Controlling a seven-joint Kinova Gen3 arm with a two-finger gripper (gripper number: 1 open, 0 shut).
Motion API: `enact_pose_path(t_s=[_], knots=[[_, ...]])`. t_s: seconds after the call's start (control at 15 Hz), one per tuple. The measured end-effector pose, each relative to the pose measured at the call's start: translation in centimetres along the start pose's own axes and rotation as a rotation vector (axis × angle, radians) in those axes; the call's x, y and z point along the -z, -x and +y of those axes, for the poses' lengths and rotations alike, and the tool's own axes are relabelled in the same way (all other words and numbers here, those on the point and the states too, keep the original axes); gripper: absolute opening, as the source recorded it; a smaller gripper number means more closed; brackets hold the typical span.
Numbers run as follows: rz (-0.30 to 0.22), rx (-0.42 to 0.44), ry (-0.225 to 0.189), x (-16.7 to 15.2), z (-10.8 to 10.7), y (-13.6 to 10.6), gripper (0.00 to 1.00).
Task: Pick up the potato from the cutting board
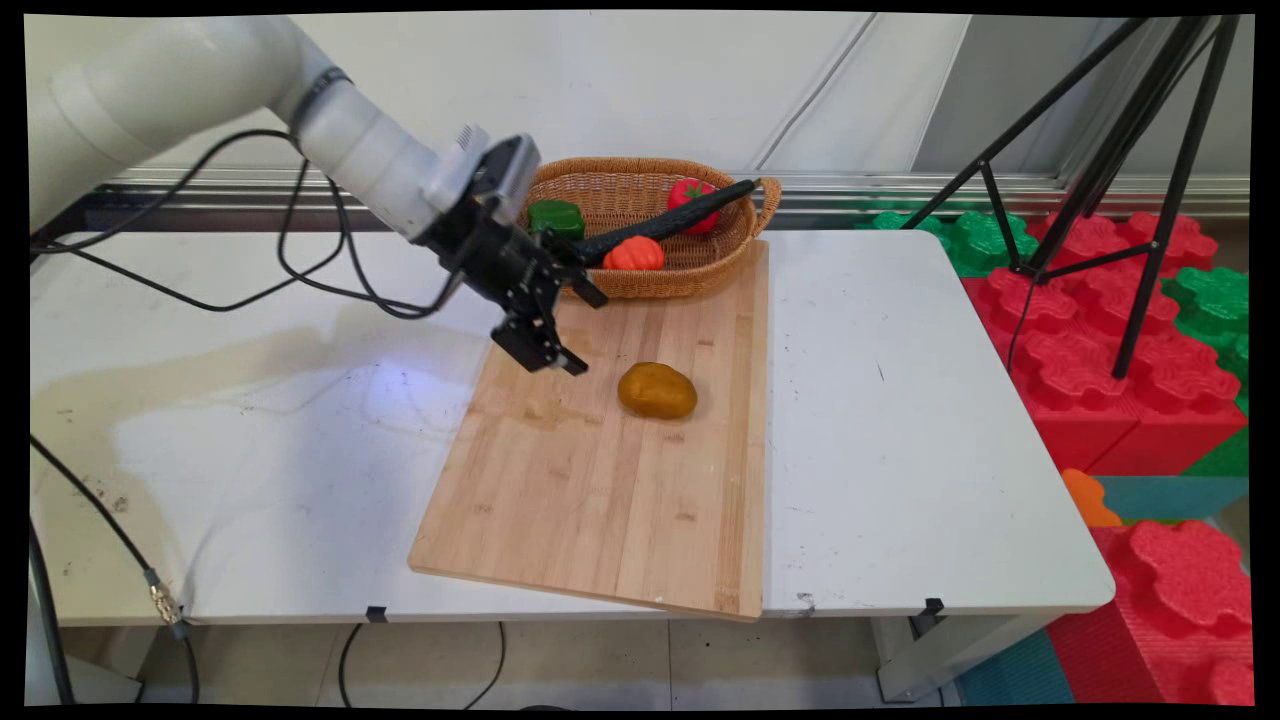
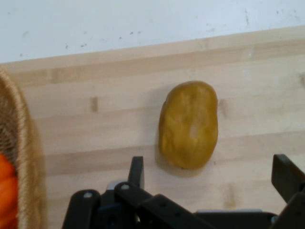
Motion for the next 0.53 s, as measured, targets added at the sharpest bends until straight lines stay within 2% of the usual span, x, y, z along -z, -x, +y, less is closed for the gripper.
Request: enact_pose_path(t_s=[0.53], knots=[[-0.063,-0.03,0.025,-6.3,-0.5,-0.5,1.0]])
